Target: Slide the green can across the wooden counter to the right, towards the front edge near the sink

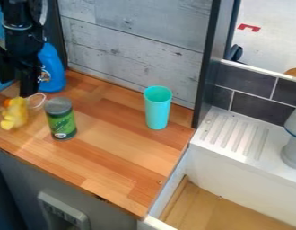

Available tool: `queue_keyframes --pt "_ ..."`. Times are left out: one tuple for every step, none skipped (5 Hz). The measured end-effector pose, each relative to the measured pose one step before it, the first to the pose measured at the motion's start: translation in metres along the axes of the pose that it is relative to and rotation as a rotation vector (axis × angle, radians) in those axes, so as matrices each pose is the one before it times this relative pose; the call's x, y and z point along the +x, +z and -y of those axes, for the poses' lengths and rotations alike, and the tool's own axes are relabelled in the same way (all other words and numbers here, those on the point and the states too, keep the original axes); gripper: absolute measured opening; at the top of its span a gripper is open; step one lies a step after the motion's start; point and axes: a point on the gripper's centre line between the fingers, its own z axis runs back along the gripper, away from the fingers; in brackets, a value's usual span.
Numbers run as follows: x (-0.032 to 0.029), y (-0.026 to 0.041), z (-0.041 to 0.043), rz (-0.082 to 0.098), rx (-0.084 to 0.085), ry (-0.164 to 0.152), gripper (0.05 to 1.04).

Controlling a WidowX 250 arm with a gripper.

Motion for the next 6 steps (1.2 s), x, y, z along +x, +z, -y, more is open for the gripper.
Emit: queue_keyframes --pt "0.00458 -0.00616 0.00264 0.0111 -0.0135 -0.0182 1.0" --pt "0.0068 -0.01372 0.00522 -0.001 -0.0156 -0.0184 1.001" --pt "0.01574 -0.0042 0.01315 0.0236 -0.0163 -0.0428 1.001" --pt "0.01137 -0.00238 0.0191 0.0218 -0.0493 -0.067 1.0" --pt "0.00581 -0.00764 0.02543 0.0025 -0.0443 -0.0644 1.0" --pt "0.00625 -0.00526 0.03703 -0.015 -0.0414 -0.0807 1.0"
